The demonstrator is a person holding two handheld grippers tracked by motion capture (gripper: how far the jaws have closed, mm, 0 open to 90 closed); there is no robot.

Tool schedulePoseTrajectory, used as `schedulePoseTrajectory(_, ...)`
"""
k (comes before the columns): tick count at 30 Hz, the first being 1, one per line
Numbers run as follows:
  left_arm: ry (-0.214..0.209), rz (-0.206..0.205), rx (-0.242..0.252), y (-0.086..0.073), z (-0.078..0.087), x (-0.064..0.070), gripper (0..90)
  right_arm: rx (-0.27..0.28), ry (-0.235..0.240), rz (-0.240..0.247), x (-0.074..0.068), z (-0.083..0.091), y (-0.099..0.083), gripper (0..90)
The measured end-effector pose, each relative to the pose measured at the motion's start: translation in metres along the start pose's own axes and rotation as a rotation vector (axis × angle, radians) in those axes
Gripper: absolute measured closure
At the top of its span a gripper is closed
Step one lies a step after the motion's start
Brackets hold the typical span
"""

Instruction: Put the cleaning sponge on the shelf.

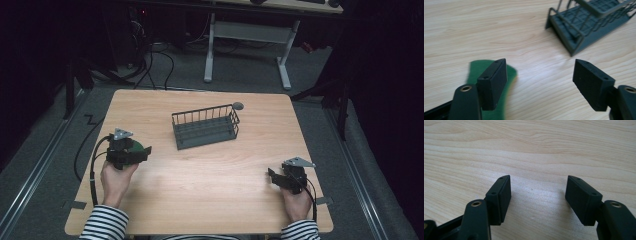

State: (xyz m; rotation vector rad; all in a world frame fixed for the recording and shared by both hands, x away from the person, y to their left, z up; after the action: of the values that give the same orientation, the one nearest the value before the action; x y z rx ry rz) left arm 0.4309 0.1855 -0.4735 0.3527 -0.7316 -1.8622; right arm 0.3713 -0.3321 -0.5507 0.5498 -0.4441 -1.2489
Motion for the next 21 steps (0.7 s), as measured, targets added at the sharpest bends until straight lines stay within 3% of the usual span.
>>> schedulePoseTrajectory(3, 0.035, -0.007, -0.036, 0.0, -0.001, -0.013, 25.5, 0.0, 0.001, 0.0, 0.0, 0.0, 0.0, 36.3)
schedulePoseTrajectory(10, 0.053, 0.009, -0.129, -0.004, -0.016, -0.038, 21.9, -0.003, 0.003, -0.003, -0.001, -0.001, 0.001, 35.1)
schedulePoseTrajectory(21, 0.068, -0.06, -0.196, -0.008, -0.04, -0.049, 20.5, -0.002, 0.003, 0.0, -0.001, -0.001, 0.001, 34.6)
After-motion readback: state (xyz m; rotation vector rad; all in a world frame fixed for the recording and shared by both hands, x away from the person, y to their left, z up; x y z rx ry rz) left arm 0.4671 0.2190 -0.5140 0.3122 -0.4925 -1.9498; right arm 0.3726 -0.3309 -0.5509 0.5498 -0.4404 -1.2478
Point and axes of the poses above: each handheld gripper's, and its own axes: z roughly backward along the jaws, y roughly out of its top, x roughly to its right, the point moved 3 cm from there along -z, roughly forward along the jaws, and after that the axes turned 9 degrees about -x, right-handed, at the moved point
